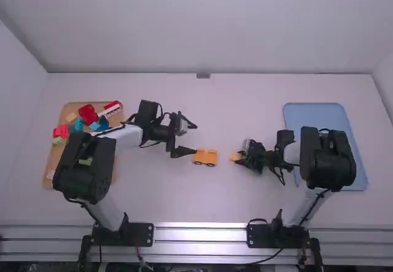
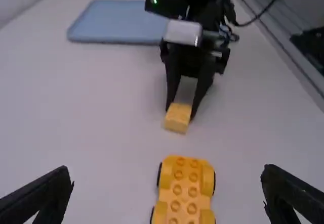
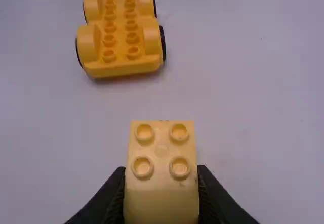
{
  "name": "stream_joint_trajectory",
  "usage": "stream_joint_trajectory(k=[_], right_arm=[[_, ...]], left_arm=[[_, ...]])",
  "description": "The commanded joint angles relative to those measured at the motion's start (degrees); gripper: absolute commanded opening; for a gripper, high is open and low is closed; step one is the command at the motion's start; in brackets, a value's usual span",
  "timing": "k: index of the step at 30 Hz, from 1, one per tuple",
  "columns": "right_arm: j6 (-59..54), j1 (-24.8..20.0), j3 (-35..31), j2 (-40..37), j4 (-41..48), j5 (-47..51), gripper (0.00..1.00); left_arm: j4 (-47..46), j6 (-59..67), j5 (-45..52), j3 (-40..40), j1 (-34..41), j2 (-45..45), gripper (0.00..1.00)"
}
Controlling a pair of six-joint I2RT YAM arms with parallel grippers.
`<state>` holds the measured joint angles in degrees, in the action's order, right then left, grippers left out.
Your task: Assemble lego blocks to make yellow taxi
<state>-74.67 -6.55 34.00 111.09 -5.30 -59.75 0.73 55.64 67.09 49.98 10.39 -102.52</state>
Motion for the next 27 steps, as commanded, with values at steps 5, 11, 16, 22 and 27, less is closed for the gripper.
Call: stream_joint_trajectory(k=[5, 11, 16, 22, 27], right_arm=[[6.47, -0.17, 3.76, 0.13, 0.61, -7.37, 0.12], [1.53, -0.15, 7.45, 0.11, 10.40, -9.79, 0.13], [-4.59, 1.20, 11.04, 0.11, 20.57, -9.53, 0.14], [-16.61, 3.87, 17.94, 0.11, 38.49, -8.33, 0.17], [-20.35, 5.88, 22.77, 0.11, 47.84, -4.61, 0.17]], left_arm=[[3.15, 3.37, -1.25, 0.20, 3.26, -8.02, 0.99], [4.00, 3.32, -4.68, 0.20, 4.72, -10.95, 0.99], [3.67, 3.34, -6.56, 0.20, 5.01, -11.52, 0.99], [6.03, 3.32, -6.69, -0.52, 6.45, -13.18, 0.99], [14.47, 1.46, -7.74, -3.50, 8.50, -14.64, 0.99]])
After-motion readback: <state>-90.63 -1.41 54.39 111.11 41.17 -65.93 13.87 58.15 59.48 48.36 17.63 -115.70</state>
